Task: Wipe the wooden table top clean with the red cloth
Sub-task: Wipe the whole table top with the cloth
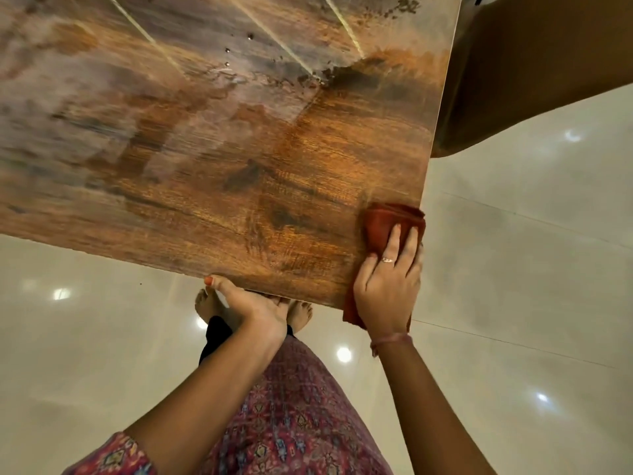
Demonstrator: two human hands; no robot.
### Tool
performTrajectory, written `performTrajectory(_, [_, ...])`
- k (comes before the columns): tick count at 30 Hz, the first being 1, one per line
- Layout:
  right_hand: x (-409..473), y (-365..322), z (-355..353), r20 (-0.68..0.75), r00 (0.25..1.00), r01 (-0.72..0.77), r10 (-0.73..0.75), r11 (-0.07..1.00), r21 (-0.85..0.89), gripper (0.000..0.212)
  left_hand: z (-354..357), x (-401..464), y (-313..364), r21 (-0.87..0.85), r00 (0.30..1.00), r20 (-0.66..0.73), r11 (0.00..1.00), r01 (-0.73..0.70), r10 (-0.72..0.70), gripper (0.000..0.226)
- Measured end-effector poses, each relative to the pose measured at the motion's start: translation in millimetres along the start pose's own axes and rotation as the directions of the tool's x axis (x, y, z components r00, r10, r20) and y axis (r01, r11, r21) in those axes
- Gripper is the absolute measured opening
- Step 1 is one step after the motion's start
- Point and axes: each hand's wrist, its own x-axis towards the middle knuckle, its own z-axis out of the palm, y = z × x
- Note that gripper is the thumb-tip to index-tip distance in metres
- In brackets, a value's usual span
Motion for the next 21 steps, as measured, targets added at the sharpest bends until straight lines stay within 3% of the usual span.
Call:
performTrajectory(8, [169.9,-39.5,-17.8,-0.014,1.000,0.007,-0.007,1.000,0.000,0.058,-4.8,1.7,-0.6,0.030,0.998,0.059,0.999,-0.015,0.013,0.085])
performTrajectory(11, [168.2,-51.6,-15.8,-0.022,1.000,0.014,-0.015,0.999,-0.048,0.059,-5.0,-0.1,-0.8,0.007,0.997,0.069,0.999,-0.037,0.037,0.083])
performTrajectory(13, [124.4,-61.1,-7.1,0.008,0.983,0.181,-0.181,0.982,-0.059,0.059,-3.6,-2.3,0.0,-0.003,0.995,0.085,0.999,-0.042,0.042,0.081])
performTrajectory(17, [-1.8,-56.8,14.0,0.147,0.809,0.581,-0.569,0.812,-0.060,0.060,-6.4,0.7,0.5,0.006,0.992,0.128,1.000,-0.010,0.010,0.078])
performTrajectory(19, [-22.2,-33.9,12.7,0.205,0.715,0.691,-0.669,0.720,-0.059,0.060,-10.0,0.7,3.5,0.033,0.985,0.166,0.998,0.044,-0.049,0.085])
performTrajectory(21, [-7.8,-15.4,5.7,0.229,0.668,0.734,-0.708,0.677,-0.050,0.059,-11.3,-2.1,5.5,0.041,0.979,0.182,0.995,0.088,-0.094,0.088])
